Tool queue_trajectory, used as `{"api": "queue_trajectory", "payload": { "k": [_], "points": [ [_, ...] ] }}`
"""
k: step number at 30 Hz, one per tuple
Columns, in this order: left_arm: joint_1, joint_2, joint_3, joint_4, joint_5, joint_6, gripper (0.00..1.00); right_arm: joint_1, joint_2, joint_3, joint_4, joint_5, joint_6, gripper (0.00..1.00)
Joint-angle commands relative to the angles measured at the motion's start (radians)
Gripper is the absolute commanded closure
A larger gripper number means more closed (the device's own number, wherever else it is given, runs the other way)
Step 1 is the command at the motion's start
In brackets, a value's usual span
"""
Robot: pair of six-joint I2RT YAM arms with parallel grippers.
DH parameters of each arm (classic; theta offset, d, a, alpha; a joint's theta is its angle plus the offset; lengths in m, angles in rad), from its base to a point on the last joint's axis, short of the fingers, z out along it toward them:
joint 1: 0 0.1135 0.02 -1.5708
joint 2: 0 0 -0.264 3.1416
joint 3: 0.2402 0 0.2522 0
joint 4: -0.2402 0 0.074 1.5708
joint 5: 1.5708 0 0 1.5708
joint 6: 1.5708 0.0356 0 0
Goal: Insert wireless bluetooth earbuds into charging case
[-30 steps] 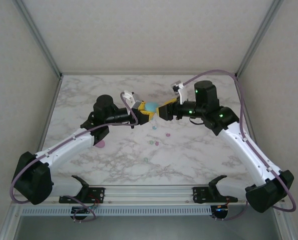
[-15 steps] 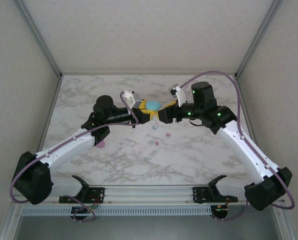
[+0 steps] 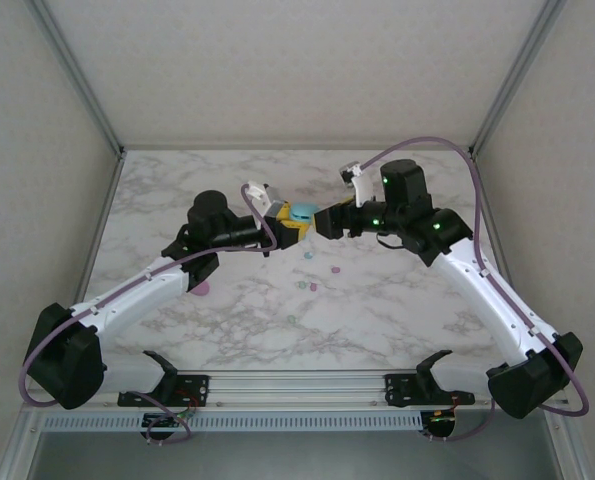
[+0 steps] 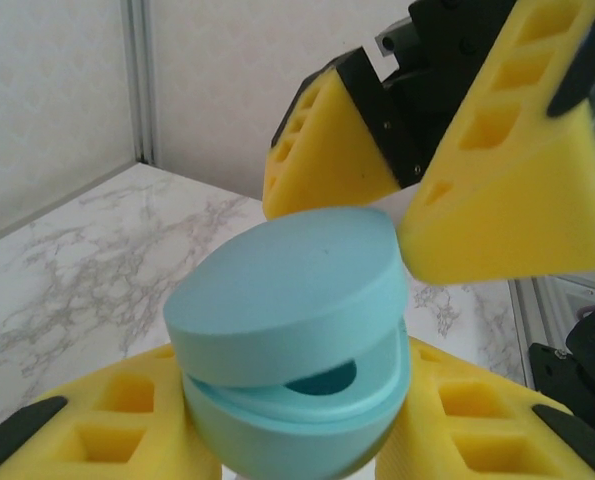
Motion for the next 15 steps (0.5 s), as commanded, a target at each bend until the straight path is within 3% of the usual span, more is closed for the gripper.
{"api": "queue_trajectory", "payload": {
  "k": [1,8,15],
  "points": [
    [-0.015,-0.036,0.026,0.018,0.061,0.020,0.73,-0.001,0.027,0.044,0.048,0.064,0.040,0.26],
    [-0.015,-0.047,0.019,0.013,0.045,0.035,0.73,-0.003,0.095,0.145,-0.050,0.113,0.138,0.24],
    [-0.015,-0.051,0.018,-0.003,-0.002,0.063,0.73,-0.009,0.091,0.175,-0.012,0.000,0.273,0.22]
  ]
}}
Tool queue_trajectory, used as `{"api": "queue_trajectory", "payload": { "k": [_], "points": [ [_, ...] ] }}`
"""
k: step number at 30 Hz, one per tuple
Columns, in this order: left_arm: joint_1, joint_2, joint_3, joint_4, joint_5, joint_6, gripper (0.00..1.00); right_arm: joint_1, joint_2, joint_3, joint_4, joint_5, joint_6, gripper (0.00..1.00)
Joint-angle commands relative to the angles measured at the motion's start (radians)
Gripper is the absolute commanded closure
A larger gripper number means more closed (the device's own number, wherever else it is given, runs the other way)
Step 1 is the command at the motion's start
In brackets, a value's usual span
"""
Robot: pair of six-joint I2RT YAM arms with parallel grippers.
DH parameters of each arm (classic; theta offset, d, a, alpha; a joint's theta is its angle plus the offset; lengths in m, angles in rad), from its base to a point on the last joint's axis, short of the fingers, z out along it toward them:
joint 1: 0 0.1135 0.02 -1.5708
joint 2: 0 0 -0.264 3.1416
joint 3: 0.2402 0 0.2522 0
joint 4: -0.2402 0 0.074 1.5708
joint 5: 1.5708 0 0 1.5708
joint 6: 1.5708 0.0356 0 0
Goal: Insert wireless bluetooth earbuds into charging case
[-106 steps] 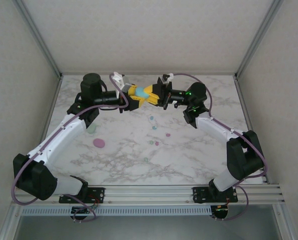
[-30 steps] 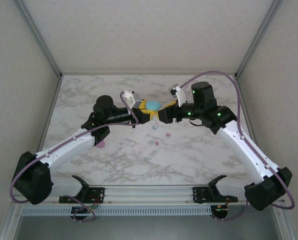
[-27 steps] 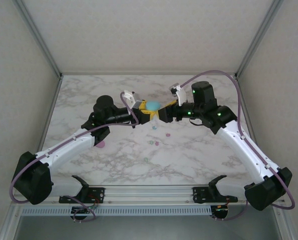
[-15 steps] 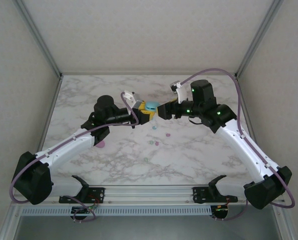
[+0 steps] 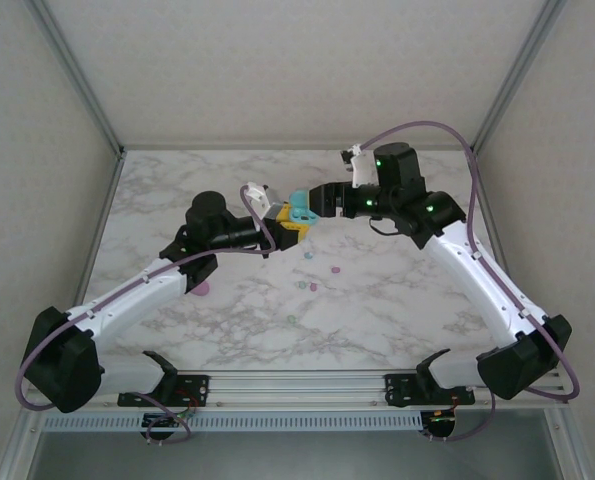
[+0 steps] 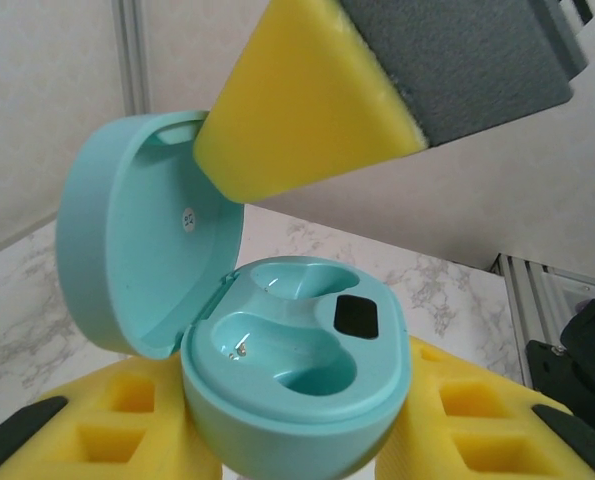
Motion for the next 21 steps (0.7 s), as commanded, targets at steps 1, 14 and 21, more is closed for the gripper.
{"api": "queue_trajectory", "payload": {
  "k": [1,14,21],
  "points": [
    [-0.008,-0.031,0.014,0.012,-0.013,0.039,0.73,-0.008,-0.025,0.031,0.048,-0.065,0.093,0.22],
    [0.043,-0.076,-0.028,0.052,-0.070,0.017,0.73,-0.041,-0.126,-0.020,-0.110,0.292,0.072,0.32],
    [0.062,-0.185,-0.089,0.022,-0.123,0.009,0.73,-0.086,0.124,-0.063,-0.166,0.199,0.042,0.51]
  ]
}}
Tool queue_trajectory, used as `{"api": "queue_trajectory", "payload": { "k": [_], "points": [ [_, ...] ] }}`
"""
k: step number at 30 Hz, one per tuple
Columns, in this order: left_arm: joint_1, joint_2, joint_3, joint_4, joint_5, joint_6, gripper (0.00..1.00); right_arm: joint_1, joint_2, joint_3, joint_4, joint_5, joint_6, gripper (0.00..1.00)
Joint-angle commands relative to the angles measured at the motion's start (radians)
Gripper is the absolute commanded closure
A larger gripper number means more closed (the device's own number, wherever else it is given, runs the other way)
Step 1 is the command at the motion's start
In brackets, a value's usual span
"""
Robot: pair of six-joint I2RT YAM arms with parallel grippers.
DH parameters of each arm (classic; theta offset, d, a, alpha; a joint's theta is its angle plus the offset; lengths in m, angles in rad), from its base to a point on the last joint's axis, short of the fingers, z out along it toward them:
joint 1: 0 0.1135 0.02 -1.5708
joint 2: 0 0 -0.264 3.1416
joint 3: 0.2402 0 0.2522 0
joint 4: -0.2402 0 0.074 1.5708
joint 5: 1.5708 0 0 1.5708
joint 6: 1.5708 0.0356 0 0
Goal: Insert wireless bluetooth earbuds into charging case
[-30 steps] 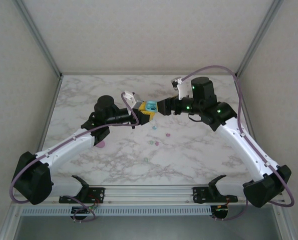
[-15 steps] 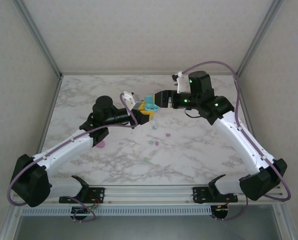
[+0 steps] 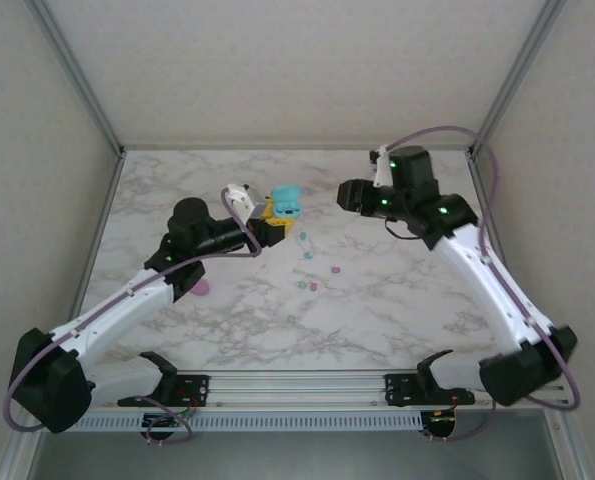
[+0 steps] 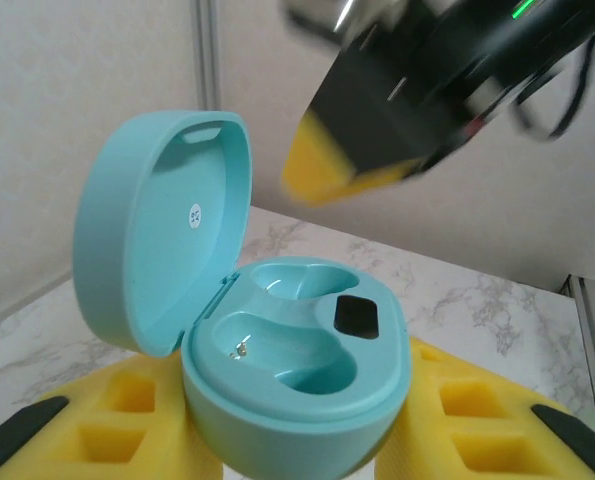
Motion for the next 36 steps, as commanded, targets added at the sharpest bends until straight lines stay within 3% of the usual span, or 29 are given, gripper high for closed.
{"api": "queue_trajectory", "payload": {
  "k": [1,7,18,21,29,36],
  "points": [
    [0.011,-0.073,-0.022,0.001,-0.039,-0.014,0.73,-0.005,0.159,-0.015,-0.074,-0.043,-0.034,0.54],
    [0.014,-0.176,-0.049,-0.080,-0.081,0.003,0.72,0.028,0.456,0.092,-0.137,-0.069,-0.078,0.58],
    [0.014,-0.252,-0.025,-0.177,-0.094,0.029,0.72,0.100,0.738,0.326,-0.223,-0.028,-0.211,0.63],
    [0.014,-0.260,-0.026,-0.180,-0.095,0.024,0.71,0.114,0.780,0.355,-0.235,-0.045,-0.249,0.68],
    [0.014,-0.258,-0.010,-0.188,-0.089,0.022,0.71,0.136,0.815,0.367,-0.235,-0.081,-0.276,0.68],
    [0.013,-0.257,-0.007,-0.189,-0.088,0.014,0.71,0.147,0.797,0.354,-0.228,-0.022,-0.285,0.71]
  ]
}}
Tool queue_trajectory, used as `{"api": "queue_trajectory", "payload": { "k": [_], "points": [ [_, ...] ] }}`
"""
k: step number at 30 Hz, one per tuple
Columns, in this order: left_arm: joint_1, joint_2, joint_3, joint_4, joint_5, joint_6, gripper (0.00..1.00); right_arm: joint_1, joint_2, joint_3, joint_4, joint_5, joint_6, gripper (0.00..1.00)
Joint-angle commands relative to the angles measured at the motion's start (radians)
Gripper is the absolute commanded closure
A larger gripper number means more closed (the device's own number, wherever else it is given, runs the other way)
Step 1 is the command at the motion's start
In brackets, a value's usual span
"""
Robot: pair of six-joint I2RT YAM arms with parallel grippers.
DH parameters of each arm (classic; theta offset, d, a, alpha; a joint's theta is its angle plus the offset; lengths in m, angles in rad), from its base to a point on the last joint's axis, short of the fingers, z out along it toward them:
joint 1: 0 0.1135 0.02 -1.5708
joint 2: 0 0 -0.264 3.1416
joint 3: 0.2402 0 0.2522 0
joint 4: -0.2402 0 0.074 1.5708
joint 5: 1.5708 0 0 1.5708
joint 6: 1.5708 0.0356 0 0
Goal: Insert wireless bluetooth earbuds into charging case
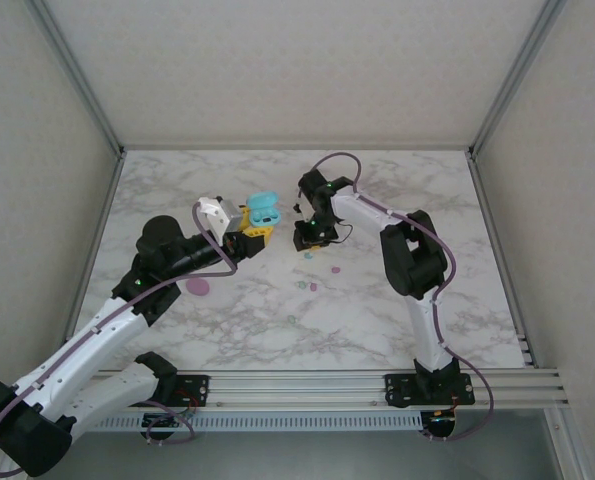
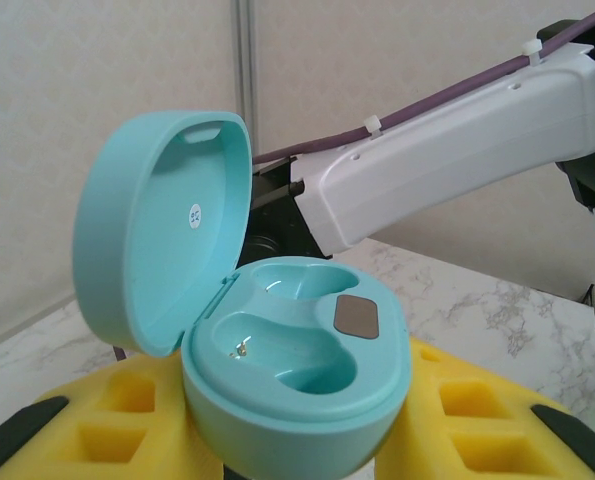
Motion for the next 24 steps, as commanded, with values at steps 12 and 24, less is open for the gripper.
{"api": "queue_trajectory", "payload": {
  "k": [12,24],
  "points": [
    [0.009,-0.024,0.021,-0.010,-0.006,0.003,0.71,0.013,-0.030,-0.005,-0.047,-0.053,-0.044,0.71],
    [0.009,-0.023,0.024,-0.019,-0.008,0.005,0.70,0.012,0.015,0.015,-0.044,0.001,-0.034,0.72]
  ]
}}
